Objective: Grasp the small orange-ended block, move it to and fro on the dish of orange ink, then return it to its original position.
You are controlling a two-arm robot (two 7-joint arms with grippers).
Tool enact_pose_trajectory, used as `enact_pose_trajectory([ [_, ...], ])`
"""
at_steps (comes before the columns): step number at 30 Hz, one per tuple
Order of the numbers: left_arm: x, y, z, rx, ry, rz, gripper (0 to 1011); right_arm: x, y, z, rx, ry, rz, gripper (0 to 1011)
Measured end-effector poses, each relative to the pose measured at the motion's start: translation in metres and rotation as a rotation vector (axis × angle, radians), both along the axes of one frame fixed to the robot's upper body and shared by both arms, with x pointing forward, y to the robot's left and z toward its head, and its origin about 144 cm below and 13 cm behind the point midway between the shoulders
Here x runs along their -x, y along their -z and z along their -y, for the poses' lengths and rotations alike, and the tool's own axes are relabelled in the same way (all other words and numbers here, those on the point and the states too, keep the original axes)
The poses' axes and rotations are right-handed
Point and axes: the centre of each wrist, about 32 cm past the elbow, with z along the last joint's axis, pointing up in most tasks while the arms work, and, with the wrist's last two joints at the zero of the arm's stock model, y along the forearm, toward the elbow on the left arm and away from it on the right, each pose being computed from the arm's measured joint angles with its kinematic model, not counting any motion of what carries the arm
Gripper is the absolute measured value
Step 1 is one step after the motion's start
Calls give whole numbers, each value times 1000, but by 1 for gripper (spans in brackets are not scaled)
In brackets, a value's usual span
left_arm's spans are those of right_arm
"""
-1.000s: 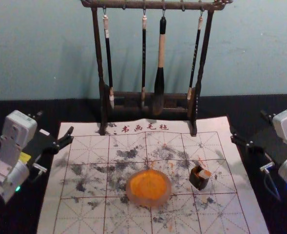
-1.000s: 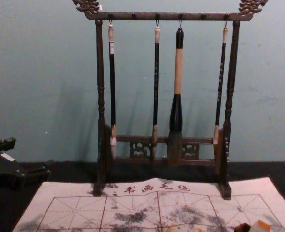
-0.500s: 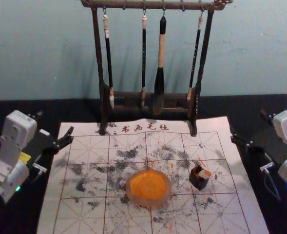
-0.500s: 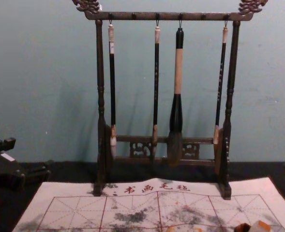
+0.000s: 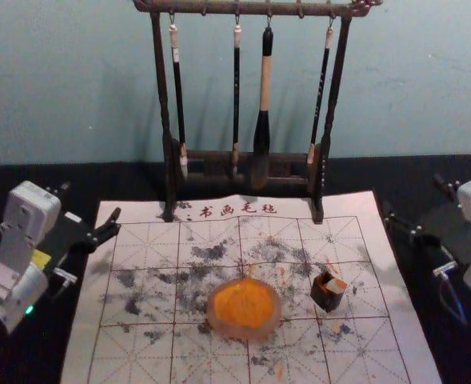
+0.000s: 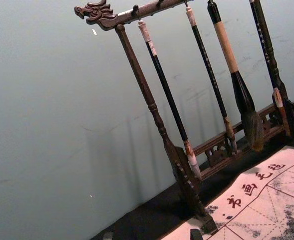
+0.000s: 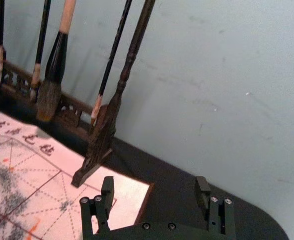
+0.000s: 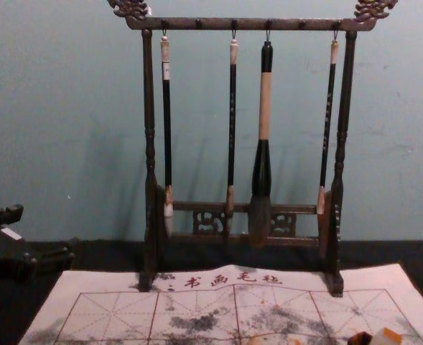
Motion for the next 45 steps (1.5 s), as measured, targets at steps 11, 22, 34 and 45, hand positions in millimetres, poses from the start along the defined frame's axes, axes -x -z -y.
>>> enact_pose_trajectory([
  [11,0,0,0,0,0,0,1001,30,-26,21,-30,-120,44,1000],
  [22,0,0,0,0,0,0,1001,66,-38,39,-50,-329,6,1000],
  [34,0,0,0,0,0,0,1001,69,-33,42,-86,-492,-101,1000],
  [45,0,0,0,0,0,0,1001,55,-24,34,-91,-528,-185,1000],
])
